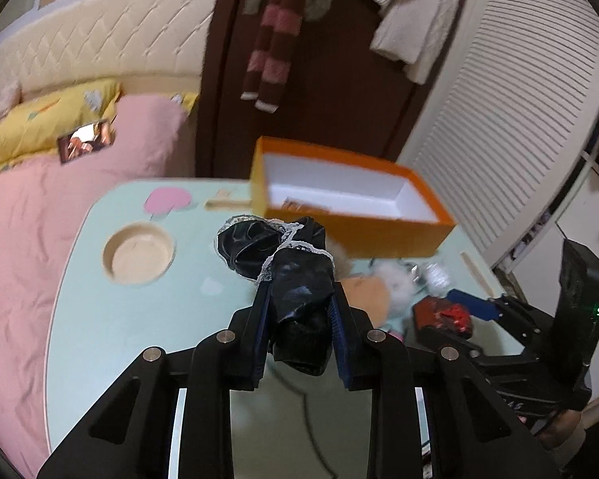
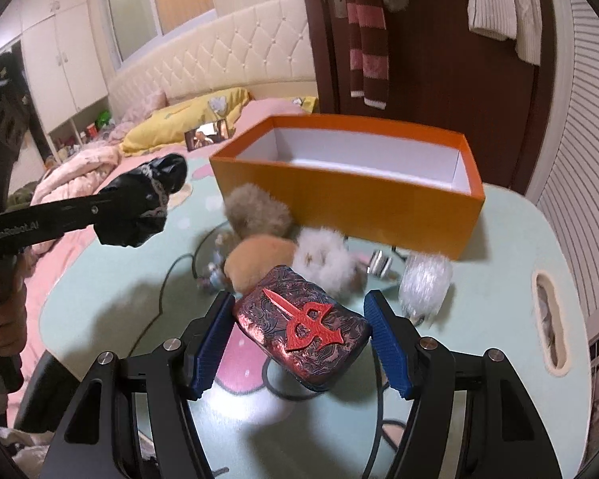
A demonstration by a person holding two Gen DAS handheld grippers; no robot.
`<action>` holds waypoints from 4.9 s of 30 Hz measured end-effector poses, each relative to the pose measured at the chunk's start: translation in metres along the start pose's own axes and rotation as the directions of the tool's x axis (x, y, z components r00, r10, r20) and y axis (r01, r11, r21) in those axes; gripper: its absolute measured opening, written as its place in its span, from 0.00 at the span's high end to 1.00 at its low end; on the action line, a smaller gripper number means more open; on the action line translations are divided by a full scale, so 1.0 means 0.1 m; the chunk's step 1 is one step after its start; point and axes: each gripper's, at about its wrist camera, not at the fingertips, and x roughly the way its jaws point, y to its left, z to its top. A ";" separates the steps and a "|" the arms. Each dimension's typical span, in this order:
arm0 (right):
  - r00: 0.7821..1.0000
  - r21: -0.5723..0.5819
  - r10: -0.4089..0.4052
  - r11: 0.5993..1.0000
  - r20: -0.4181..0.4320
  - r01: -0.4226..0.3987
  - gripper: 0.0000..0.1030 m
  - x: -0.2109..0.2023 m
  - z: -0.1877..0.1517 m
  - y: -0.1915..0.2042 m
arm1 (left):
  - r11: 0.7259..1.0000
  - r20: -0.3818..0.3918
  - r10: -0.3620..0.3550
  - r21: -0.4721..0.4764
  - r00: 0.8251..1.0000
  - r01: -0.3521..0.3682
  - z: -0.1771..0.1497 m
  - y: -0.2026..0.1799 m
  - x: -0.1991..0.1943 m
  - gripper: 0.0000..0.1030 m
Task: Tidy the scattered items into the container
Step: 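Grasp the dark red pouch with right tool while left tool grasps the black plastic bag, then lower the red pouch into the orange box with right tool while left tool lowers the black bag in, then open both tools and withdraw them from the box back over the table, then grasp the beaded keychain with left tool while right tool grasps the clear bubble-wrap ball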
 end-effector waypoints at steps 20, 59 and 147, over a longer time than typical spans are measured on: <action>0.992 0.011 -0.082 0.997 0.092 0.082 0.35 0.35 0.99 -0.49 | 0.994 0.006 -0.018 0.105 1.000 0.017 0.91 -0.34 0.76 0.72; 0.989 0.100 -0.144 0.985 0.043 0.139 0.19 0.59 0.91 -0.71 | 0.994 -0.032 0.036 0.105 0.999 -0.032 0.60 -0.21 0.81 0.35; 0.986 0.384 -0.166 0.910 -0.009 0.157 0.36 0.14 0.08 -0.89 | 1.000 -0.090 0.026 0.014 0.996 -0.025 -0.28 -0.05 0.50 0.90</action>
